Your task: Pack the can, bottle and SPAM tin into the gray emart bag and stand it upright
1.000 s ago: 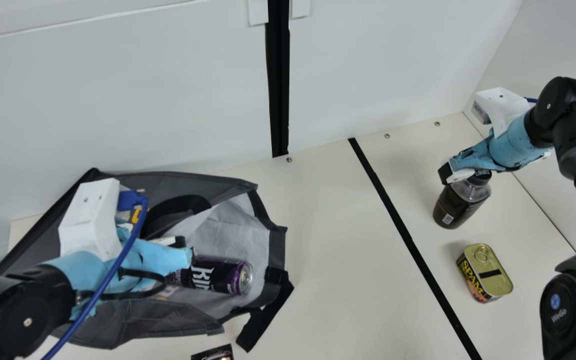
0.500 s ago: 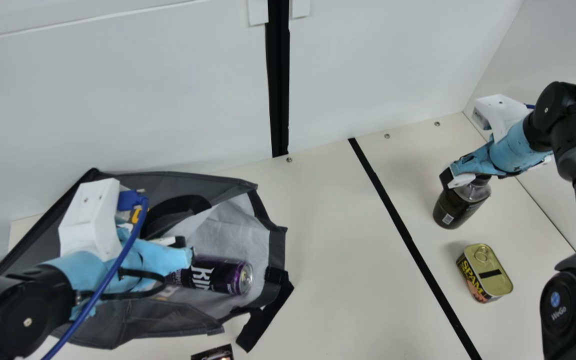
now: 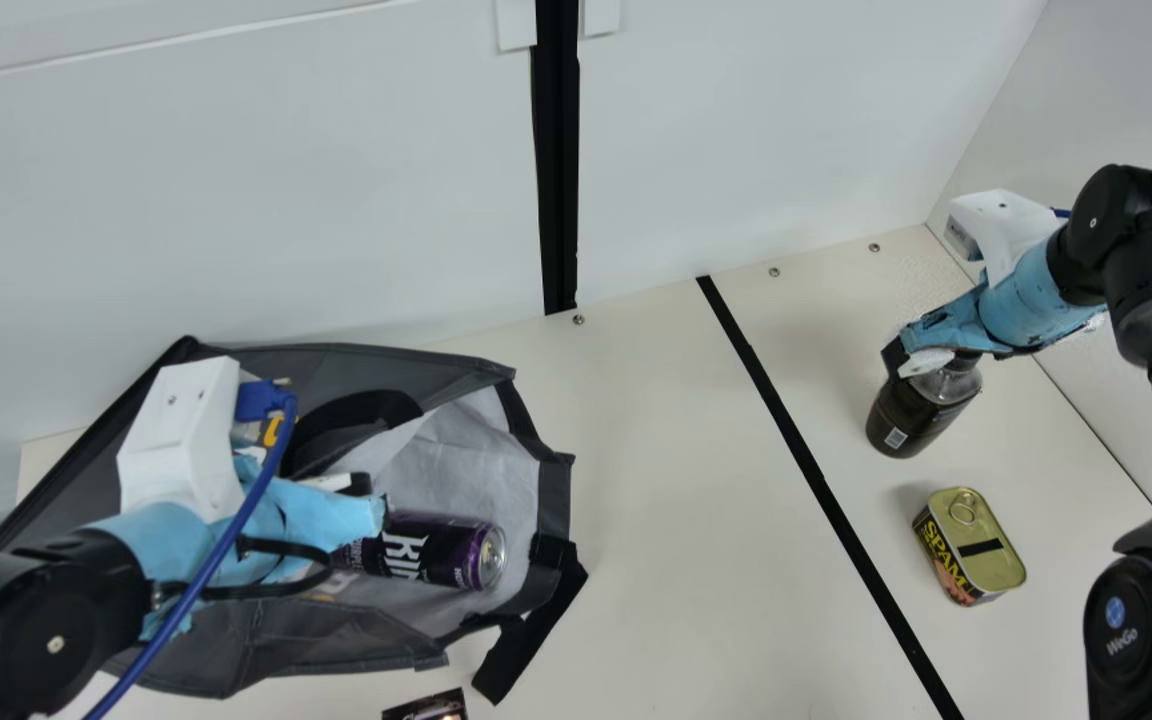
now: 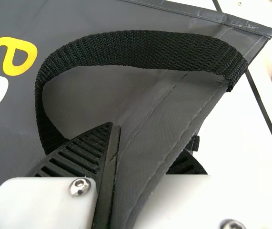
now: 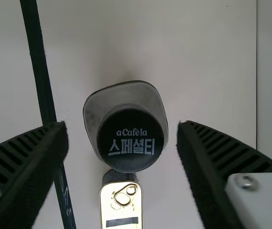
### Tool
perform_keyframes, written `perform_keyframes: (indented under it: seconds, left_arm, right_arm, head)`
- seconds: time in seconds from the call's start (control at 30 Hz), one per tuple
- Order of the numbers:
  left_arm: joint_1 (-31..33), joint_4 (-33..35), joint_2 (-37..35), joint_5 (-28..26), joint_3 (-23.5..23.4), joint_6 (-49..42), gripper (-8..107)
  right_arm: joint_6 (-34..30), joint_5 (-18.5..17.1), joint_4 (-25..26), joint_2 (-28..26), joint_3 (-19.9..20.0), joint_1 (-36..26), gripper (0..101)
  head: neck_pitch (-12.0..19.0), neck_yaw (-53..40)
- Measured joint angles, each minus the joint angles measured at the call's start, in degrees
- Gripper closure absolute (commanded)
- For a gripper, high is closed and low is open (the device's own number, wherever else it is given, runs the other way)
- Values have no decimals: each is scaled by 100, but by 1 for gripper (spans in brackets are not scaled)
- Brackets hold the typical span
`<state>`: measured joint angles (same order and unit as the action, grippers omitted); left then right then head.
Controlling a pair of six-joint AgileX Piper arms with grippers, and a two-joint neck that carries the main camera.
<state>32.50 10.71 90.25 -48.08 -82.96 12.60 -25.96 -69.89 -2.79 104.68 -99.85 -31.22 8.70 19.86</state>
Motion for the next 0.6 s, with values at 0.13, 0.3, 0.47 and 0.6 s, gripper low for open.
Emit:
perform_keyframes:
  seconds: [0.13, 0.3, 0.47, 0.6]
  left_arm:
    - [0, 0, 0, 0, 0, 0, 107]
    - [0, 0, 0, 0, 0, 0, 107]
    - [0, 0, 0, 0, 0, 0, 107]
    - [0, 0, 0, 0, 0, 0, 107]
  right_arm:
    - [24, 3, 6, -18, 30, 22, 80]
    - [40, 9, -10, -28, 42, 36, 101]
    - [0, -24, -111, -28, 13, 36, 101]
    - [-131, -23, -215, -17, -67, 3, 101]
  head:
    - [0, 9]
    - [0, 9]
    - [0, 9]
    - [0, 9]
